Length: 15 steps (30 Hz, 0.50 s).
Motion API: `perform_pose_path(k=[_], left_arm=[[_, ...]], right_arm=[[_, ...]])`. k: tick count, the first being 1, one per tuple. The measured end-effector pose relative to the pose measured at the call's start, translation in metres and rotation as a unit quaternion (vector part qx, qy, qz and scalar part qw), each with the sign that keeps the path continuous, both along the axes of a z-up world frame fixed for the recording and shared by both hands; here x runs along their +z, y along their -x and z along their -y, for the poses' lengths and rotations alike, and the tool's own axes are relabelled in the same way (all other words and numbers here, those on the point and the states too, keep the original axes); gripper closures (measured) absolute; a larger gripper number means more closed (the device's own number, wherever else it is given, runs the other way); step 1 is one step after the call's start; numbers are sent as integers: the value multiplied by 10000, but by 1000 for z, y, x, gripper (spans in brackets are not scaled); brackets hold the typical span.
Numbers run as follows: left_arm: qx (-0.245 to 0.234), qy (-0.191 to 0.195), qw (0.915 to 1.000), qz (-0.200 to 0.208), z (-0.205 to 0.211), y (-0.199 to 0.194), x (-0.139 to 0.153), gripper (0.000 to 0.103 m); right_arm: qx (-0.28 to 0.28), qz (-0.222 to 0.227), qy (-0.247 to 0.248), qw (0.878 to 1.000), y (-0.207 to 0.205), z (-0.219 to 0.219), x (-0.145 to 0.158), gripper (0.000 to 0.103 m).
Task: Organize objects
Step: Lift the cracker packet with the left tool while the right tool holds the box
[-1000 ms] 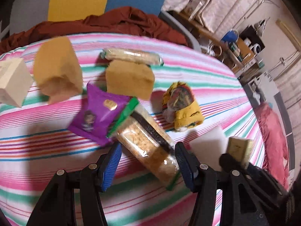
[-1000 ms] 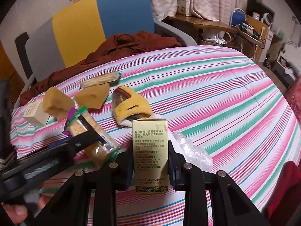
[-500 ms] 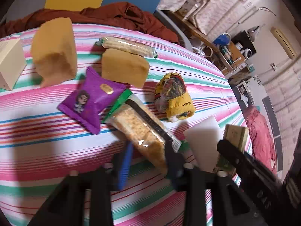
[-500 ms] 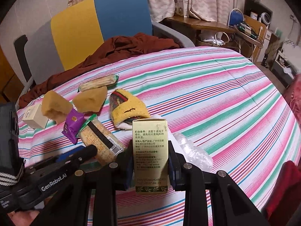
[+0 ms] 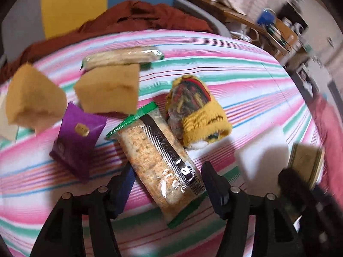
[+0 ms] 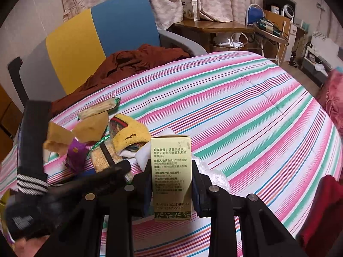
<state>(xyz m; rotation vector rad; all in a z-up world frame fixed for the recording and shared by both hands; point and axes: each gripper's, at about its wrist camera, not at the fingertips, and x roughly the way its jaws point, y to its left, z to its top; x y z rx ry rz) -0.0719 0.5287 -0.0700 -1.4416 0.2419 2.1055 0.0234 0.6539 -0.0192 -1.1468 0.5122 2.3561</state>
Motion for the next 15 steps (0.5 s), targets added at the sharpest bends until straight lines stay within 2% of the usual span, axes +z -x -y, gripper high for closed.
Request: perform_pose_path(k=[4, 6, 12, 15], left_arm=[[-206, -347, 9990, -200, 22, -4, -1, 54], [-294, -486, 9982, -214, 35, -6, -1, 56], [-562, -683, 9947, -529, 86, -26, -1, 56], [-595, -791, 9933, -592, 113, -38, 0, 57]], right_arm=[[12, -20, -23, 10000, 0, 1, 1, 73], [18, -59, -1, 10000, -1, 2, 1, 73], [230, -189, 55, 9995, 3, 9, 2, 72], [454, -303, 251, 9982, 7, 15, 0, 72]])
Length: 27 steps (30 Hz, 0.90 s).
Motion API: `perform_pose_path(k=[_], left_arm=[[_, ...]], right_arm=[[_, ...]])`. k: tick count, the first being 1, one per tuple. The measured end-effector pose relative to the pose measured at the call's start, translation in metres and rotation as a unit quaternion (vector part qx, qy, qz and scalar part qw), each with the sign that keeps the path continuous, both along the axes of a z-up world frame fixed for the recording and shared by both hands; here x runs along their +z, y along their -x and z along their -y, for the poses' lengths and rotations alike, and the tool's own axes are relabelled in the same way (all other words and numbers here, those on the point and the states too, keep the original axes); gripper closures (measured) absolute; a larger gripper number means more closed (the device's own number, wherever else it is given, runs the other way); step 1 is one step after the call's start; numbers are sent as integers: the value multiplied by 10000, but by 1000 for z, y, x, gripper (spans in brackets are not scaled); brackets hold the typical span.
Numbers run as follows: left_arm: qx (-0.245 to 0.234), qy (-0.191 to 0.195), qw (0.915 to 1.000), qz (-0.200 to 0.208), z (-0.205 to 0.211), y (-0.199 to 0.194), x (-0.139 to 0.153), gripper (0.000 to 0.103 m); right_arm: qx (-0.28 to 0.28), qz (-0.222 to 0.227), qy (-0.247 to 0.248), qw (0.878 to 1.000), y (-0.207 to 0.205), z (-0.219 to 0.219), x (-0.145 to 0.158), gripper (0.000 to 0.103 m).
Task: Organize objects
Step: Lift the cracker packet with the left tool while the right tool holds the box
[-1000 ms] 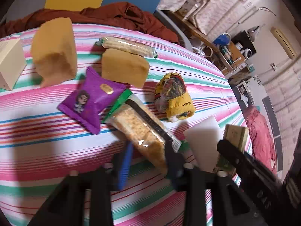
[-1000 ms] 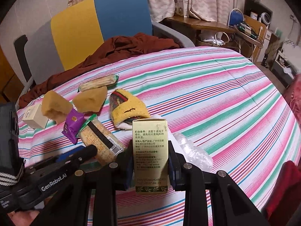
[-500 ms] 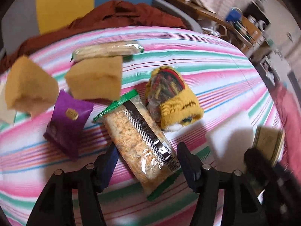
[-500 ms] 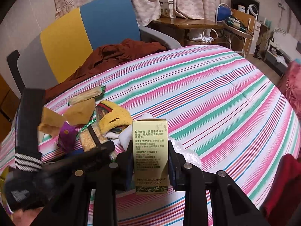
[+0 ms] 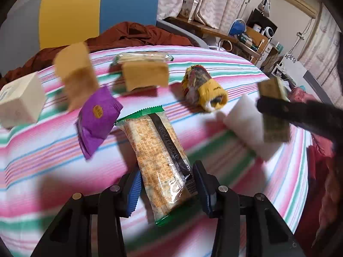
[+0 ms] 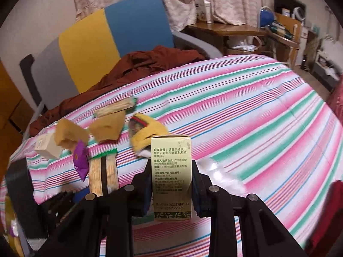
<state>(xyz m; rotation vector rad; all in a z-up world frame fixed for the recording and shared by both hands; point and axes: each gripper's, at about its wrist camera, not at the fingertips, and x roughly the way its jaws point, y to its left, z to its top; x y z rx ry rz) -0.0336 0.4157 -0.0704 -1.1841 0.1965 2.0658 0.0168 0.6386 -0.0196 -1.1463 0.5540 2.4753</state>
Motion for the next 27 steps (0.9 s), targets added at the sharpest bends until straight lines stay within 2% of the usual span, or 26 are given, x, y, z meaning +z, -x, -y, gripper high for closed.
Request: perform_pose_path(k=[4, 9, 14, 16, 19, 24, 27], left_arm=[[-95, 53, 9998, -173, 21, -11, 1, 56], [-10, -77, 9998, -161, 50, -20, 2, 57], [38, -188, 9989, -419, 77, -35, 3, 57], [22, -124, 9979, -640, 80, -44, 6, 58], [-195, -20, 9936, -1114, 85, -63, 15, 58], [-279, -41, 9895, -1417, 99, -85, 27, 58], [-258, -48, 9863, -1626, 111, -97, 34, 58]], right_arm=[[285, -74, 215, 9993, 4, 11, -4, 72], [705, -178, 546, 9959, 10, 28, -9, 72], [1074, -120, 670, 9919, 15, 49, -17, 72], [1213, -91, 702, 9901, 17, 57, -20, 72], [1418, -64, 586, 9881, 19, 71, -22, 72], [1820, 86, 98, 9832, 24, 100, -26, 72], [1987, 107, 19, 9800, 25, 111, -28, 72]])
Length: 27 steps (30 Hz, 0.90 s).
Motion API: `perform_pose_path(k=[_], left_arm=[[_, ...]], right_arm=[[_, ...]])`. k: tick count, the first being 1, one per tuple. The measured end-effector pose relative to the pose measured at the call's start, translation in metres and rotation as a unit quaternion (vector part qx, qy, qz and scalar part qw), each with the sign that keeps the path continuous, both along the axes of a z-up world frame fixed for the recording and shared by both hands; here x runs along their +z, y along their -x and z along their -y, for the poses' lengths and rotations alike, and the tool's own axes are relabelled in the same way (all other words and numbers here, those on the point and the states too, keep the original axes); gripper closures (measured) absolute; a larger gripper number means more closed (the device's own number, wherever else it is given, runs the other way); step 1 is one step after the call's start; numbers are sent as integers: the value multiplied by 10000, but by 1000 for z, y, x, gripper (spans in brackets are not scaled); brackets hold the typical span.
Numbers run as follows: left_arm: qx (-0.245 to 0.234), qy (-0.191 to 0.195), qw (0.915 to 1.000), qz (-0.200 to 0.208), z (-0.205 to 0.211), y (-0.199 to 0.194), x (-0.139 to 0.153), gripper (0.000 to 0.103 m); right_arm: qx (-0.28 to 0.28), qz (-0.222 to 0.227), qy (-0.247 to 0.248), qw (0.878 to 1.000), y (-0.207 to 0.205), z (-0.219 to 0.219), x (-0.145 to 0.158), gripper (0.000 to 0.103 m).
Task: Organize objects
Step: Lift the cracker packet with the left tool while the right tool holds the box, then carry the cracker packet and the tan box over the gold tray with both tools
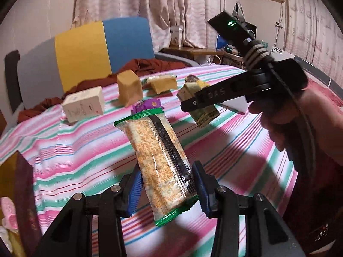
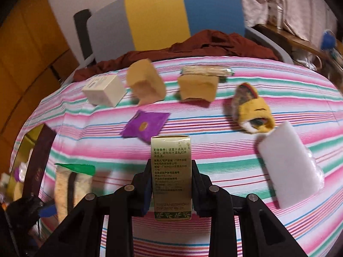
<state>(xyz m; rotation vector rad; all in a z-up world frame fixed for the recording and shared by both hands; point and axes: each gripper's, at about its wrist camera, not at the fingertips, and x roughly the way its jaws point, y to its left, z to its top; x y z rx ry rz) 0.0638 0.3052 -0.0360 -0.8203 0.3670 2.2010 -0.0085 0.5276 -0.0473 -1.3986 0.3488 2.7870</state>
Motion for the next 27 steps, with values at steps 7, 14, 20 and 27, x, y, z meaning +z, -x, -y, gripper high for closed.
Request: perform_pose_path(k=[7, 14, 20, 27], left_arm=[[52, -379, 9991, -187, 20, -18, 35, 58], [577, -575, 9967, -10, 62, -20, 56, 58], [1039, -758, 9917, 56, 112, -27, 69, 58], [1672, -850, 9820, 216, 169, -19, 62, 58]], right_arm=[[166, -232, -158, 9995, -3, 14, 6, 72], [329, -292, -193, 9988, -5, 27, 7, 72], [612, -344, -310, 9971, -7, 48, 7, 72], [996, -366, -313, 9939, -12, 82, 6, 72]])
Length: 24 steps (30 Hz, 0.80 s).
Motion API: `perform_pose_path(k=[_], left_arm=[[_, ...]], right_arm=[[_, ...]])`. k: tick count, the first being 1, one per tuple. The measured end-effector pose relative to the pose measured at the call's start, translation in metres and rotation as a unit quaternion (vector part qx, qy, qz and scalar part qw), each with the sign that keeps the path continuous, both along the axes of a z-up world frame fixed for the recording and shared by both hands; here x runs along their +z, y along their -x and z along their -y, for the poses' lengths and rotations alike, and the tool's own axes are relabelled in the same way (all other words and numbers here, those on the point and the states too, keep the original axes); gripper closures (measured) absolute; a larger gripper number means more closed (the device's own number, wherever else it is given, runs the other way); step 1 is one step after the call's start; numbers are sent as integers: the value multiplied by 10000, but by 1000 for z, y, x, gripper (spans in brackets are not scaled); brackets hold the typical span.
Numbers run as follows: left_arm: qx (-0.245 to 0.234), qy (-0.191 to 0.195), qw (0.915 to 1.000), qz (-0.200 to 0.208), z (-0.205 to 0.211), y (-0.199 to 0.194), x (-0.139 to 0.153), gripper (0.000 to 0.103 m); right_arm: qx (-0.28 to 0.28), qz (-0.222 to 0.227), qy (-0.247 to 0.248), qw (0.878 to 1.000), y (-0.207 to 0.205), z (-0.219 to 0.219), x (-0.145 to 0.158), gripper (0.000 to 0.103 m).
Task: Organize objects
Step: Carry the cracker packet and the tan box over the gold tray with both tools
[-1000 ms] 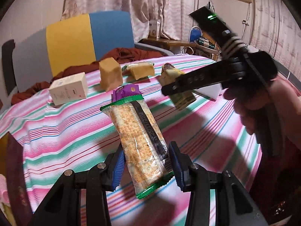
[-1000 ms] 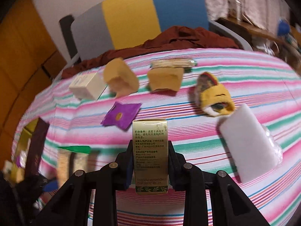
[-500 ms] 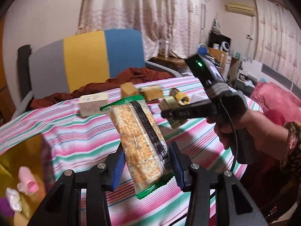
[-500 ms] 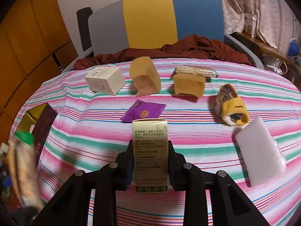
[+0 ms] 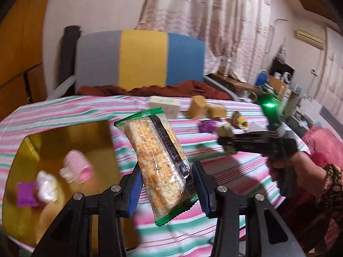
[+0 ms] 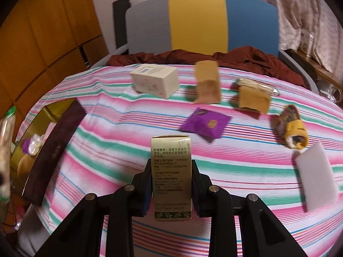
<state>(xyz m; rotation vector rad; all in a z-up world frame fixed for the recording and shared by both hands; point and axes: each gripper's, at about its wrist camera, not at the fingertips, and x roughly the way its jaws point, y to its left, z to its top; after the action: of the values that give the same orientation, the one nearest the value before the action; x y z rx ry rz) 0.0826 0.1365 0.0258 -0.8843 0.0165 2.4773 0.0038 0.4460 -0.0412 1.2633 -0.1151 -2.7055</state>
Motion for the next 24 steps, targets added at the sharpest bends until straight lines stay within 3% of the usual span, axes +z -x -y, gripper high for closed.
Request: perform_pose_path(k=[8, 15, 20, 24], left_arm=[[921, -277, 9940, 512, 79, 14, -21, 58], [1427, -476, 9837, 985, 131, 22, -39, 58], [1693, -522, 9769, 1195, 159, 27, -47, 58], [1810, -578, 9718, 1395, 177, 34, -52, 58]], right_arm=[[665, -504, -390, 9957, -21, 62, 21, 72], [1232, -722, 30, 9898, -31, 127, 38, 72], [1792, -991, -21, 9788, -38, 189, 47, 72], [2113, -935, 81, 9729, -35, 226, 46, 72]])
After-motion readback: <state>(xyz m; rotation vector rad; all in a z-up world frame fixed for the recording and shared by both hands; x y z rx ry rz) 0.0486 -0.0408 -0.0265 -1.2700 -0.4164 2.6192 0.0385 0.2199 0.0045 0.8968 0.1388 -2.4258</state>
